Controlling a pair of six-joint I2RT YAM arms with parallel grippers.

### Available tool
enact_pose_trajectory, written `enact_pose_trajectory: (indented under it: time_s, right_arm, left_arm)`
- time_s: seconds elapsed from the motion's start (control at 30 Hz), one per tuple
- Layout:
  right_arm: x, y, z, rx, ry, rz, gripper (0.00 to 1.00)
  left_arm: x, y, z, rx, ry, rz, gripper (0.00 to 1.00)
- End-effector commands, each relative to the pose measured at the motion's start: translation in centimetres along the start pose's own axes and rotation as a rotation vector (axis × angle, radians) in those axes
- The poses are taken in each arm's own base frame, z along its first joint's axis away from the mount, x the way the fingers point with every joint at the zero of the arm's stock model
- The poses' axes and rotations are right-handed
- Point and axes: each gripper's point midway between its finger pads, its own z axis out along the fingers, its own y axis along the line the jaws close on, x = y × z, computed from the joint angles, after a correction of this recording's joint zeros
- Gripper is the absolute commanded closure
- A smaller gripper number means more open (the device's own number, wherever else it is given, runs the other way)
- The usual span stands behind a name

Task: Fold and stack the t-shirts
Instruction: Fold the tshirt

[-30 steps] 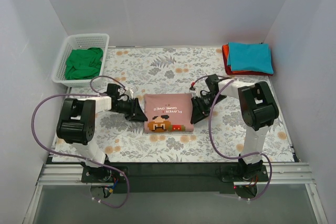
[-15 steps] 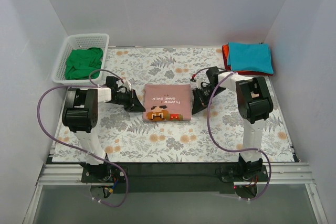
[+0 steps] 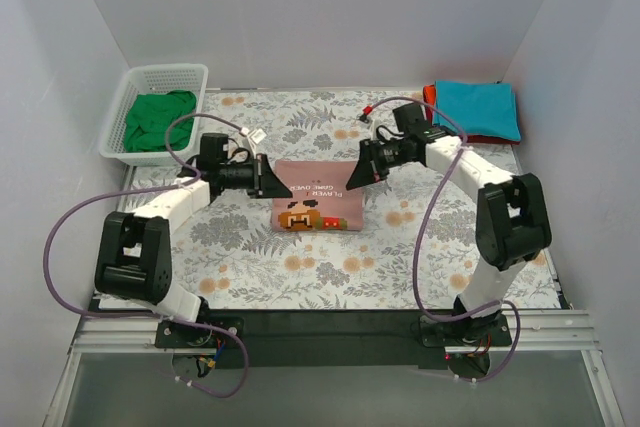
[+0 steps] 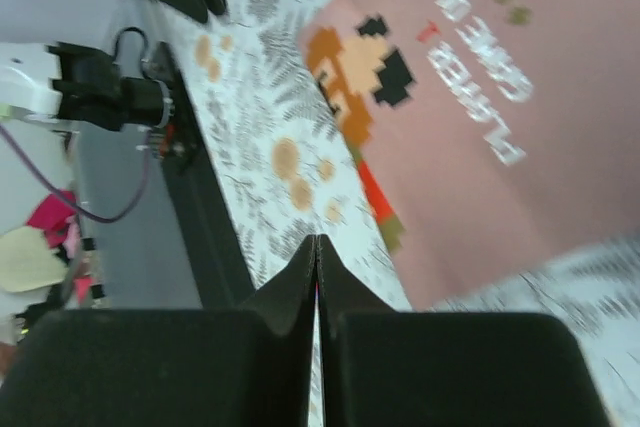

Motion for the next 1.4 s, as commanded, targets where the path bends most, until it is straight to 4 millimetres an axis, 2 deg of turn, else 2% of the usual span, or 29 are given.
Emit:
enact_pose_trajectory:
  time_s: [0.0,0.03,0.1,0.17,0.23,0.3,0.37,0.4,0.43,0.47,0.5,0.57,0.67,0.73,0.8,0.83,0.9,0.93,1.0,1.03,1.07,1.17,1.2,1.27,1.3,1.33,1.37]
  right_arm:
    - [1.5,2.3,5.5,-0.185,0.092,0.135,0.99]
    - [1.8,2.6,6.2,-0.201,0.112,0.149,0.99]
    - [2.4,2.6,8.1,-0.228,0.149,0.209,0.99]
    - [2.7,2.2,9.2,-0.226,0.162,0.247,0.99]
    - [3.8,1.2,10.8,-0.217,0.181,0.282,0.99]
    - [6.5,-0.8,12.1,-0.170,0.224,0.343,0.99]
    - [9.5,-2.7,12.5,-0.118,0.265,0.407,0.99]
    - [10.8,-4.4,12.8,-0.068,0.276,0.436,0.99]
    - [11.6,-5.5,12.7,-0.032,0.282,0.453,0.99]
    - [12.5,-6.3,12.6,-0.003,0.288,0.471,0.99]
    - [13.6,-8.0,12.0,0.056,0.288,0.510,0.99]
    - [14.3,-9.0,11.3,0.082,0.281,0.534,0.99]
    - [14.7,-9.5,9.6,0.071,0.256,0.540,0.99]
    - [15.6,-8.7,9.0,0.043,0.265,0.528,0.99]
    - [15.4,-7.1,8.1,-0.005,0.263,0.472,0.99]
    - [15.1,-6.3,7.8,-0.028,0.256,0.454,0.99]
    - [12.3,-3.6,6.6,-0.117,0.207,0.378,0.99]
    - [9.8,-2.5,6.2,-0.153,0.169,0.327,0.99]
    - [6.0,-0.4,4.9,-0.200,0.105,0.270,0.99]
    - [4.7,0.0,4.7,-0.196,0.084,0.237,0.99]
    - [2.2,0.6,4.3,-0.189,0.047,0.174,0.99]
    - [-0.8,-0.8,5.2,-0.147,0.006,0.162,0.99]
    - [-1.3,-1.4,5.6,-0.143,0.005,0.178,0.99]
    - [-2.4,-2.4,7.2,-0.169,0.009,0.227,0.99]
    - [-2.8,-2.7,7.7,-0.171,0.008,0.231,0.99]
    - [-3.2,-3.2,8.3,-0.172,0.003,0.229,0.99]
    - [-2.7,-4.5,9.6,-0.156,0.017,0.248,0.99]
  left_arm:
    - [2.5,-2.2,3.2,0.098,0.079,-0.119,0.95]
    - [2.4,-2.2,3.8,0.115,0.066,-0.110,0.99]
    - [3.0,-1.6,5.0,0.116,0.086,-0.202,1.00]
    - [3.1,-0.6,5.7,0.097,0.081,-0.248,1.00]
    - [4.3,1.2,6.5,0.070,0.106,-0.311,1.00]
    - [6.1,3.4,7.0,0.018,0.129,-0.373,1.00]
    - [7.6,5.2,7.4,-0.026,0.154,-0.407,1.00]
    - [8.3,6.1,7.4,-0.053,0.166,-0.416,1.00]
    - [9.7,7.4,7.6,-0.086,0.195,-0.463,1.00]
    - [10.1,8.8,7.3,-0.132,0.190,-0.482,1.00]
    - [10.8,9.8,7.1,-0.159,0.194,-0.502,1.00]
    - [11.3,11.6,6.2,-0.182,0.178,-0.566,1.00]
    - [11.4,11.2,5.5,-0.113,0.189,-0.576,1.00]
    - [11.9,9.9,4.9,-0.059,0.208,-0.540,1.00]
    - [11.1,7.2,4.1,0.034,0.204,-0.477,0.96]
    - [11.4,6.2,3.6,0.058,0.207,-0.466,0.94]
    - [9.7,3.4,2.5,0.124,0.172,-0.359,0.91]
    - [9.1,2.4,2.1,0.144,0.161,-0.330,0.91]
    - [7.1,0.4,1.5,0.158,0.111,-0.258,0.90]
    - [5.9,0.3,1.6,0.142,0.070,-0.216,0.90]
    - [4.8,-0.1,1.8,0.143,0.047,-0.197,0.90]
    - [2.4,0.2,3.6,0.110,0.000,-0.181,0.91]
    - [0.7,0.3,4.3,0.106,-0.018,-0.185,0.92]
    - [0.0,2.3,6.2,0.088,-0.022,-0.228,0.92]
    - [-1.5,2.7,6.8,0.080,-0.044,-0.239,0.91]
    - [-1.7,4.1,7.7,0.073,-0.051,-0.255,0.92]
    - [-2.5,5.1,8.2,0.054,-0.074,-0.253,0.92]
